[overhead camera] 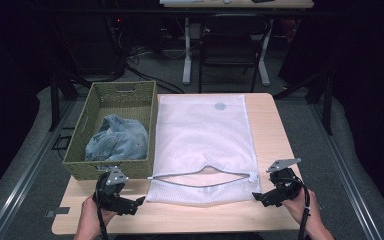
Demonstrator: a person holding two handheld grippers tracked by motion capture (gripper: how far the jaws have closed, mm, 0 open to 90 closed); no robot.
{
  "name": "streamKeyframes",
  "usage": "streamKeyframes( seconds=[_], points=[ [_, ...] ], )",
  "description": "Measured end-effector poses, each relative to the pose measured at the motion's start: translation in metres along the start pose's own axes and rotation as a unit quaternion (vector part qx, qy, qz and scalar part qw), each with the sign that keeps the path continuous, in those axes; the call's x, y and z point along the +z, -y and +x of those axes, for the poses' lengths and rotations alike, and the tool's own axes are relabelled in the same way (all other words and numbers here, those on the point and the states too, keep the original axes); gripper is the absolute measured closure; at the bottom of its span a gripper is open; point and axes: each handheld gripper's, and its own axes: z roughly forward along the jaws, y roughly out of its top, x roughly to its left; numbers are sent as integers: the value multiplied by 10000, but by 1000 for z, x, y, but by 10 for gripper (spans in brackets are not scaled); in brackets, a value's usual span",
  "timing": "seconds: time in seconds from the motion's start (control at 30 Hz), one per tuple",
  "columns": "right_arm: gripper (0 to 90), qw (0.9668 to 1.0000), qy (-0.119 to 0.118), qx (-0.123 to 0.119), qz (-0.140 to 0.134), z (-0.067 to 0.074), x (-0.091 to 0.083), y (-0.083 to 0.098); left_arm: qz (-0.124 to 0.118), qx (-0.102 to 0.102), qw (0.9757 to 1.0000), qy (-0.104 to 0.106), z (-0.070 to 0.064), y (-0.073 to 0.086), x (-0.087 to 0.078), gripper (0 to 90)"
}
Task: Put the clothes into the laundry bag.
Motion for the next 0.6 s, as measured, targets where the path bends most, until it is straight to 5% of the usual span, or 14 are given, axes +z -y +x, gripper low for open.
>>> streamKeyframes(
  seconds=[0.33, 0.6],
  points=[
    [5, 9995, -227, -124, 193, 2, 5, -2, 39, -6, 10000, 64, 2, 0, 3, 2],
    [0, 9997, 9, -163, 166, 6, 3, -9, 1, -25, 10000, 82, 4, 0, 5, 0]
  ],
)
